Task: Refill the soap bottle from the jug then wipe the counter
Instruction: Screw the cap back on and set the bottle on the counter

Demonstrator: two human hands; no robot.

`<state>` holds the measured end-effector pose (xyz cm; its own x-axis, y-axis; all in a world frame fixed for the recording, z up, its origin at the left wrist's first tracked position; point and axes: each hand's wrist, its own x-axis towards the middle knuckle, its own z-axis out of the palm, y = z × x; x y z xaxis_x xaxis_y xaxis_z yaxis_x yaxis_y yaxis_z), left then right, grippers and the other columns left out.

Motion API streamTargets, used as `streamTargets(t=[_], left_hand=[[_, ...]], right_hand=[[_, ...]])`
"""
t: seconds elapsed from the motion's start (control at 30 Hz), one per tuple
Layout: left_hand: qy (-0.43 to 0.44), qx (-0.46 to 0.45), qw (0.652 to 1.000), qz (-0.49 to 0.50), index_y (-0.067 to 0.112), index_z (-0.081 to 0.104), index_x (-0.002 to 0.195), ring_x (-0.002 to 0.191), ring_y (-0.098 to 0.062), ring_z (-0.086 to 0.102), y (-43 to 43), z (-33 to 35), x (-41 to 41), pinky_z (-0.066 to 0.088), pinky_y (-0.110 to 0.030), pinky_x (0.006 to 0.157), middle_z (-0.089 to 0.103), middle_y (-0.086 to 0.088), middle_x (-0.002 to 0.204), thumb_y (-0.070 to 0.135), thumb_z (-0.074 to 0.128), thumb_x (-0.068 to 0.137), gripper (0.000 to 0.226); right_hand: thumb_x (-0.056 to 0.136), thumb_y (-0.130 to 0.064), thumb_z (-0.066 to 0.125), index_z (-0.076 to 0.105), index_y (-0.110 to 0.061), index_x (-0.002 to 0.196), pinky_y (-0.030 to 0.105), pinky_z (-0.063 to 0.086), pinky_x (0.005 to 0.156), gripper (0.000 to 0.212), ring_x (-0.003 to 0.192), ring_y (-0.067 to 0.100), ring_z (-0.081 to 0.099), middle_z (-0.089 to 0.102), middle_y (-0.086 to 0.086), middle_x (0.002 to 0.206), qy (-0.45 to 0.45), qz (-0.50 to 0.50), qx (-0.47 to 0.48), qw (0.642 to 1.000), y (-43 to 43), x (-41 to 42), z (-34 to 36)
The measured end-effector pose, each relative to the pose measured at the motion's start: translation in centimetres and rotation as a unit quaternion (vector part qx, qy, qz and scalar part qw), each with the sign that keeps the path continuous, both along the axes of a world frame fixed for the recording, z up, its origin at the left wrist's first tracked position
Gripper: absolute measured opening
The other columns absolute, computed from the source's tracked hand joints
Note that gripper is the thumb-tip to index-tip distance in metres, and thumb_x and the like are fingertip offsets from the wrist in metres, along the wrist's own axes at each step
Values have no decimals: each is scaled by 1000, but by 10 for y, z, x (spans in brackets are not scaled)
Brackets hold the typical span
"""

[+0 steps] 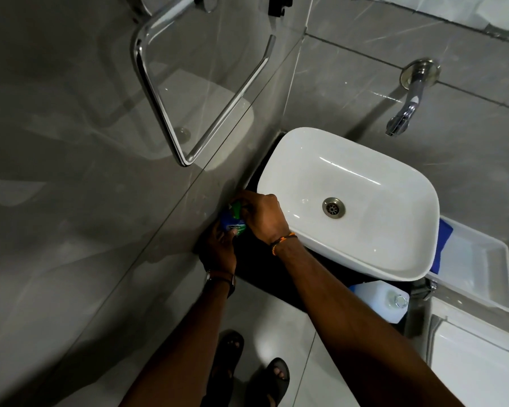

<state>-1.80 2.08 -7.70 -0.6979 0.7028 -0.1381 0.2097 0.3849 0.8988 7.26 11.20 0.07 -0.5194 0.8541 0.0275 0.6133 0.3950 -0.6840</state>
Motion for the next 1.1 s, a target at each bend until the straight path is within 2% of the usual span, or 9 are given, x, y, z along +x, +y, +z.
streamTargets(t=[0.17,0.3,0.4,0.47,0.6,0.7,0.93,1.0,1.1], left_hand=[[1,-2,1000,-17,6,69,123,108,-28,70,-8,-2,-2,57,-41,94,74,-13,117,18,70,92,33],[18,-19,998,-50,5,62,133,120,-26,65,-24,-7,-8,52,-30,98,68,-14,131,21,70,92,44],[19,-28,997,-72,3,57,137,124,-29,62,-32,-9,-13,53,-35,100,64,-16,136,23,71,92,51],[12,-27,996,-82,1,54,139,126,-31,60,-34,-8,-15,50,-31,98,61,-19,138,20,72,91,55],[-26,-20,996,-83,4,51,141,126,-22,57,-40,-6,-13,45,-24,94,58,-17,142,14,74,89,58],[-13,-37,995,-96,12,55,139,119,-18,61,-52,-10,-9,49,-26,89,64,-11,135,22,76,87,56],[-25,-98,986,-129,17,62,131,108,-26,70,-77,-14,12,58,-39,90,73,-14,120,28,81,81,54],[13,-114,980,-164,20,64,127,106,-24,70,-83,-14,19,57,-36,89,73,-11,119,35,80,81,51],[60,-107,965,-233,26,63,124,112,-20,68,-92,-16,31,58,-41,93,72,-4,122,45,75,84,46]], right_hand=[[84,2,60,73,-18,118,44,58,87,42,96,33,72,78,8,109,10,-8,-2,1000,-3,1,0],[89,-6,61,67,-21,130,43,56,90,44,106,35,70,75,8,120,3,-19,6,1000,-9,4,-2],[87,-16,66,63,-28,134,44,57,88,48,104,30,71,76,4,116,8,-29,-10,999,-11,11,-2],[86,-20,71,60,-31,135,45,58,88,51,103,27,72,76,2,115,13,-40,-14,999,-11,18,-1],[84,-13,78,57,-30,138,46,57,95,60,115,28,68,71,1,128,21,-113,7,993,-16,35,-1],[86,-8,74,55,-28,139,44,56,98,60,118,25,65,66,-4,136,36,-147,30,988,-35,51,-3],[87,-20,78,66,-21,122,28,57,92,37,106,9,69,72,-8,118,84,-144,87,982,-109,84,-12],[88,-24,78,69,-22,115,28,58,87,29,99,6,69,73,-9,110,85,-135,84,984,-131,97,-23],[90,-32,76,70,-25,113,25,58,82,25,92,1,68,72,-12,104,73,-123,75,987,-162,123,-43]])
